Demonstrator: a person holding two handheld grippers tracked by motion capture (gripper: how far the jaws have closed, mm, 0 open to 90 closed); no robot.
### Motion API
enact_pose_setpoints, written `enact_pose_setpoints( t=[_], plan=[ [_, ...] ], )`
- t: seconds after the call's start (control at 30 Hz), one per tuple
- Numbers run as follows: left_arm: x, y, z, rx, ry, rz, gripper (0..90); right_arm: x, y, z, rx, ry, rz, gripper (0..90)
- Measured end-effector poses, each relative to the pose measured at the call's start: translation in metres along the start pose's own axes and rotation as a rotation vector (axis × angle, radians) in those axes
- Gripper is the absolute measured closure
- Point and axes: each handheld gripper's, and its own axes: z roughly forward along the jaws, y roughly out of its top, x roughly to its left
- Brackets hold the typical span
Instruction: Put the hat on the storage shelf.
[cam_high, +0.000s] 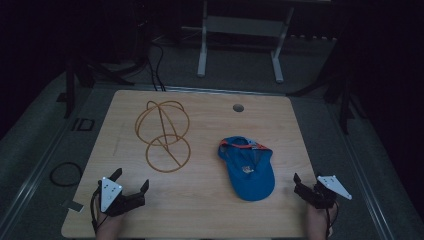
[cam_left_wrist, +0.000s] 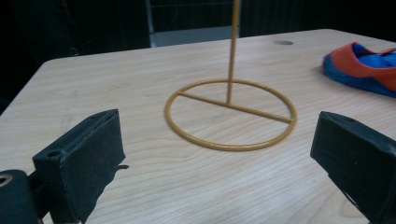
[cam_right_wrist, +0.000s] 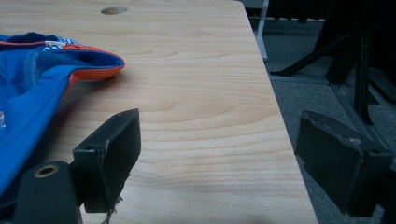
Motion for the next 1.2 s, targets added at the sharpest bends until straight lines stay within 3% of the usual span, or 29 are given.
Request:
enact_pose_setpoints(
  t=[0.23, 0.43, 0.5, 0.53, 0.6, 0.63, 0.73, 0.87, 0.97, 1.13, 1.2],
  plan=[
    [0.001, 0.001, 0.000, -0.008, 0.001, -0.018, 3.0, -0.003, 0.000, 0.000, 0.006, -0.002, 0.029, 14.8],
    [-0.001, 0.002, -0.001, -0.021, -0.012, -0.023, 2.9, -0.006, 0.001, 0.003, 0.025, 0.030, 0.038, 14.7],
    [-0.002, 0.002, -0.001, -0.022, -0.016, -0.018, 2.9, -0.006, 0.003, 0.004, 0.044, 0.052, 0.043, 14.7],
    [-0.004, 0.002, -0.001, -0.027, -0.034, -0.008, 2.9, -0.006, 0.005, 0.005, 0.050, 0.062, 0.037, 14.7],
    [-0.006, 0.002, -0.001, -0.010, -0.030, 0.033, 2.9, -0.004, 0.010, 0.005, 0.056, 0.084, 0.031, 14.6],
    [-0.006, 0.002, -0.001, -0.010, -0.030, 0.033, 2.9, -0.004, 0.010, 0.005, 0.056, 0.084, 0.031, 14.6],
    [-0.008, 0.001, -0.001, -0.006, -0.043, 0.044, 2.9, -0.002, 0.024, 0.006, 0.076, 0.131, 0.032, 14.1],
    [-0.008, 0.001, -0.001, -0.010, -0.072, 0.020, 3.0, 0.001, 0.039, 0.009, 0.088, 0.140, -0.005, 13.9],
    [-0.009, 0.002, -0.002, -0.027, -0.078, 0.039, 3.8, 0.002, 0.051, 0.013, 0.104, 0.164, -0.005, 13.8],
    [-0.010, 0.002, -0.002, -0.008, -0.103, 0.015, 3.8, 0.007, 0.065, 0.017, 0.132, 0.189, -0.052, 13.9],
    [-0.011, 0.003, -0.001, 0.031, -0.153, -0.019, 3.7, 0.011, 0.072, 0.020, 0.144, 0.237, -0.058, 13.9]
  ],
)
